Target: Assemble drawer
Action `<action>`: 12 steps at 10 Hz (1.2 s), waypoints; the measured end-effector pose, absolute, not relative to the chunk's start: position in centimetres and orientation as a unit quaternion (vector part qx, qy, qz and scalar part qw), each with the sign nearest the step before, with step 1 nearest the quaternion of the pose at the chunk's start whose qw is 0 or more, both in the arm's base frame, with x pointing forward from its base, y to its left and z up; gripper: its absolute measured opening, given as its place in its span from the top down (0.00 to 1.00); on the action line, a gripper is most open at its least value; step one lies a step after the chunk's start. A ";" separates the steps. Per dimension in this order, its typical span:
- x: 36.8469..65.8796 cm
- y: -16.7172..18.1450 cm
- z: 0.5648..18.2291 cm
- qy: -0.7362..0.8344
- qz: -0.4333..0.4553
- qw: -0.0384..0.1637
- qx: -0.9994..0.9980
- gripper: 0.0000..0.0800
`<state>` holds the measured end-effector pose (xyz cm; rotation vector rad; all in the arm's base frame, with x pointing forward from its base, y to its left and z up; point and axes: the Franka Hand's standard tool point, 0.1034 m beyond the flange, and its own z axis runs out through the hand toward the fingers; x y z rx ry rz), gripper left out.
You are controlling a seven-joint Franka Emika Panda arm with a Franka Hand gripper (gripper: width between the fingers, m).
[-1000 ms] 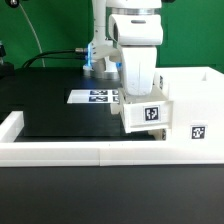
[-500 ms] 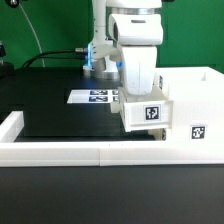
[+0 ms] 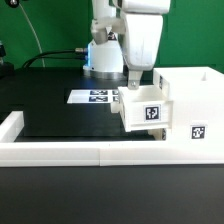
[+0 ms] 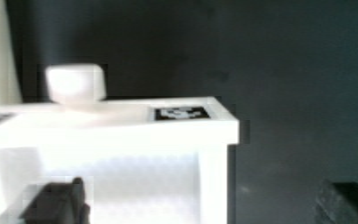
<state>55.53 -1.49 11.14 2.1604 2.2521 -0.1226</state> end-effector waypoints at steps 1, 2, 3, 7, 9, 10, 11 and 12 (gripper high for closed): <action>55.7 -3.1 11.7 0.724 -0.041 0.012 0.689 0.19; 56.3 -4.1 12.3 0.726 -0.042 0.015 0.686 0.19; 56.7 -5.1 12.7 0.736 -0.035 0.010 0.676 0.19; 55.0 -7.6 8.5 0.729 0.003 -0.062 0.682 0.19; 54.4 -8.1 7.0 0.717 0.020 -0.094 0.690 0.19; 54.0 -8.0 6.4 0.711 0.032 -0.115 0.693 0.19; 54.0 -7.7 6.0 0.710 0.032 -0.119 0.694 0.19; 54.1 -7.0 5.9 0.709 0.032 -0.121 0.694 0.19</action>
Offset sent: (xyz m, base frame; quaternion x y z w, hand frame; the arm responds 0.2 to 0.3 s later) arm -0.0005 -0.0334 0.0086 -0.0034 0.0982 -0.0160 0.9950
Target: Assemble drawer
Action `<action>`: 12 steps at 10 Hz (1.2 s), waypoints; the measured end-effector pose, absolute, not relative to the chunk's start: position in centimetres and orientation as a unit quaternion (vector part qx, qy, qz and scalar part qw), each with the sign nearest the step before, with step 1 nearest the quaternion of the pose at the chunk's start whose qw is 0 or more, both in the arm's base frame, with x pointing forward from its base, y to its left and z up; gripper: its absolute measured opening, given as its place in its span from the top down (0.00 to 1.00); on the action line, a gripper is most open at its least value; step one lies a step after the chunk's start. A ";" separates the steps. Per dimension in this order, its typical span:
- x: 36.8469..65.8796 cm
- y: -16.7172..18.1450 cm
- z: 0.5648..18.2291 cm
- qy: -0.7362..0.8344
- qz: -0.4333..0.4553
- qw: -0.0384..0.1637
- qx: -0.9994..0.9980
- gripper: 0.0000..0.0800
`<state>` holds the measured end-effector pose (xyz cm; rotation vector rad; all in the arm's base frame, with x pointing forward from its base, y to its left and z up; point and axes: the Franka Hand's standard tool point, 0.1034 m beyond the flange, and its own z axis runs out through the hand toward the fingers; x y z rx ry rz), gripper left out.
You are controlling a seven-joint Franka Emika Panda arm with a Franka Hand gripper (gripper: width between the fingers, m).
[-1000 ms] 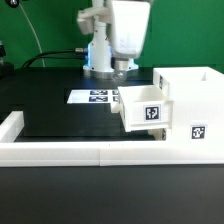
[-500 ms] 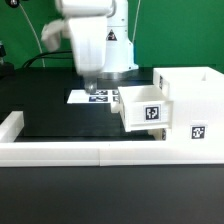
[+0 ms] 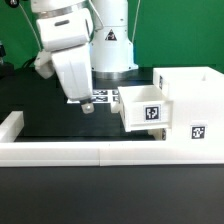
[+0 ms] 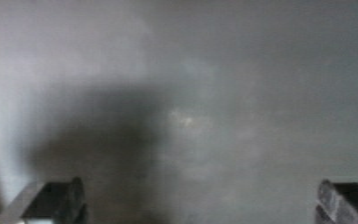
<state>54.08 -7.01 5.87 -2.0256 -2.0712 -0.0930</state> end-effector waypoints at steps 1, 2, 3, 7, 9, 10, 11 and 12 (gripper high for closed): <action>54.4 -6.7 5.8 -0.707 -0.032 0.121 -0.696 0.19; 54.8 -6.3 5.9 -0.699 -0.031 0.120 -0.704 0.19; 55.2 -5.7 6.0 -0.688 -0.030 0.120 -0.715 0.19; 55.7 -2.4 6.3 -0.666 -0.019 0.118 -0.736 0.19; 55.7 -1.1 6.2 -0.664 -0.018 0.117 -0.738 0.19; 55.7 -0.4 6.2 -0.666 -0.021 0.115 -0.737 0.19; 55.6 -0.6 6.1 -0.664 -0.022 0.113 -0.739 0.19; 55.6 -0.7 6.1 -0.663 -0.022 0.113 -0.740 0.19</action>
Offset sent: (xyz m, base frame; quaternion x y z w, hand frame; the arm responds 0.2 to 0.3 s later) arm 0.0173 0.0230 0.0075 0.0026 -0.0064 0.0547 0.9985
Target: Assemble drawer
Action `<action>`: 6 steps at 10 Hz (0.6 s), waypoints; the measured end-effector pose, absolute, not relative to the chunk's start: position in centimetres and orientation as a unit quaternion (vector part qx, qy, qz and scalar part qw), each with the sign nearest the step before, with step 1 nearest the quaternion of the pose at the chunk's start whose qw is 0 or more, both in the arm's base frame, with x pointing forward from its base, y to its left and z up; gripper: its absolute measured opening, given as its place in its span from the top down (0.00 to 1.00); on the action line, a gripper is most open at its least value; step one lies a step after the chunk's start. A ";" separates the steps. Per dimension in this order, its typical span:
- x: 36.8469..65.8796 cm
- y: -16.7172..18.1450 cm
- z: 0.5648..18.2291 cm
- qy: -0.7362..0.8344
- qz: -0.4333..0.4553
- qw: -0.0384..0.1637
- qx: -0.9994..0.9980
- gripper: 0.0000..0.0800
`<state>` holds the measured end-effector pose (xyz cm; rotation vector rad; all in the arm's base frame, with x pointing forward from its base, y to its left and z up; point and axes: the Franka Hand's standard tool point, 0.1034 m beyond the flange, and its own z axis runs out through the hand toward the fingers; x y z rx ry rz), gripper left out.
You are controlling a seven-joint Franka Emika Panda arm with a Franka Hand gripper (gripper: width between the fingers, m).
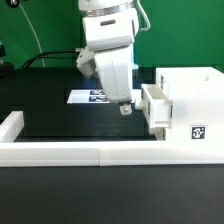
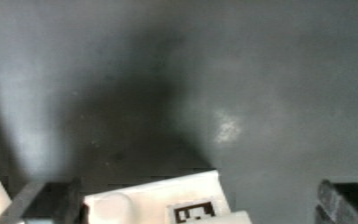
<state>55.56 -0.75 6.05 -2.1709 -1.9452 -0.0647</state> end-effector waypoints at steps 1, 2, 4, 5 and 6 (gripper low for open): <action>55.5 -0.7 6.0 -0.663 -0.022 0.113 -0.740 0.19; 55.5 -0.7 6.0 -0.663 -0.022 0.113 -0.740 0.19; 55.5 0.3 6.0 -0.665 -0.020 0.117 -0.738 0.19; 55.5 1.0 6.1 -0.668 -0.021 0.118 -0.734 0.19; 55.5 1.7 6.0 -0.668 -0.020 0.119 -0.735 0.19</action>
Offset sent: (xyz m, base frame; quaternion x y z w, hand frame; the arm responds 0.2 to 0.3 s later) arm 0.0058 0.0247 0.0014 0.0066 0.0065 -0.0120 0.9999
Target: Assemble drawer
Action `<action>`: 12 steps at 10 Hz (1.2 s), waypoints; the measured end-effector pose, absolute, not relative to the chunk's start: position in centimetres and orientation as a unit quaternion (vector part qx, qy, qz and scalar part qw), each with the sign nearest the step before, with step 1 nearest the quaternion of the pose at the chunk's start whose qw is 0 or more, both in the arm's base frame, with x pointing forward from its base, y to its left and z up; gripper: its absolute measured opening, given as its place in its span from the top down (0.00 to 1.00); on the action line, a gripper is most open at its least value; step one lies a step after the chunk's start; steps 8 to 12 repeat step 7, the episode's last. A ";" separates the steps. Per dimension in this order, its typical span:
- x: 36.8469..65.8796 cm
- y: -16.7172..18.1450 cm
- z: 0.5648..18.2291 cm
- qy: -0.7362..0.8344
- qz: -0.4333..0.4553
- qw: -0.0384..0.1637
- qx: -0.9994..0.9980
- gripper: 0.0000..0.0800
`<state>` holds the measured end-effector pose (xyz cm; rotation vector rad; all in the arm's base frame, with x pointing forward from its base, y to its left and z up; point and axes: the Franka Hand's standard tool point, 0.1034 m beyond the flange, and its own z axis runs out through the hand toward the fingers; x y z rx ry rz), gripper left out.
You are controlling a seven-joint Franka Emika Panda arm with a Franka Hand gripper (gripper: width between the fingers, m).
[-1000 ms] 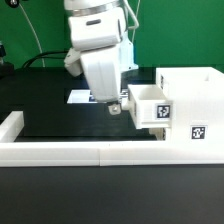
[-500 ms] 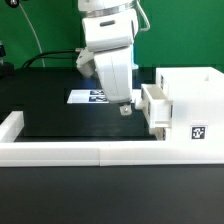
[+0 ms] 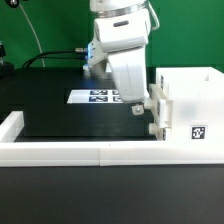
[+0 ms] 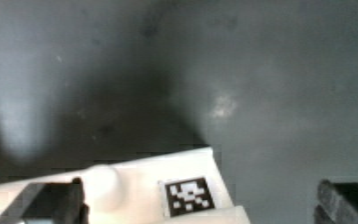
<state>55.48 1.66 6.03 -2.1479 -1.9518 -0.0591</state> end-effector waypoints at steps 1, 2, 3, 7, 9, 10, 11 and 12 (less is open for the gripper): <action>55.5 2.4 6.0 -0.668 -0.021 0.119 -0.734 0.19; 55.6 2.5 6.0 -0.665 -0.022 0.117 -0.737 0.19; 55.6 2.4 5.9 -0.665 -0.025 0.113 -0.738 0.19; 55.6 2.3 5.9 -0.664 -0.024 0.113 -0.739 0.19; 55.6 2.3 5.9 -0.664 -0.024 0.113 -0.739 0.19; 55.6 2.3 5.9 -0.664 -0.024 0.113 -0.739 0.19; 55.6 2.3 5.9 -0.664 -0.024 0.113 -0.739 0.19; 55.6 2.3 5.9 -0.664 -0.024 0.113 -0.739 0.19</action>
Offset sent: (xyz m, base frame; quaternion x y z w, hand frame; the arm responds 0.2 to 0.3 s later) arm 0.0000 0.0000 0.0000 0.0000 0.0000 0.0000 1.0000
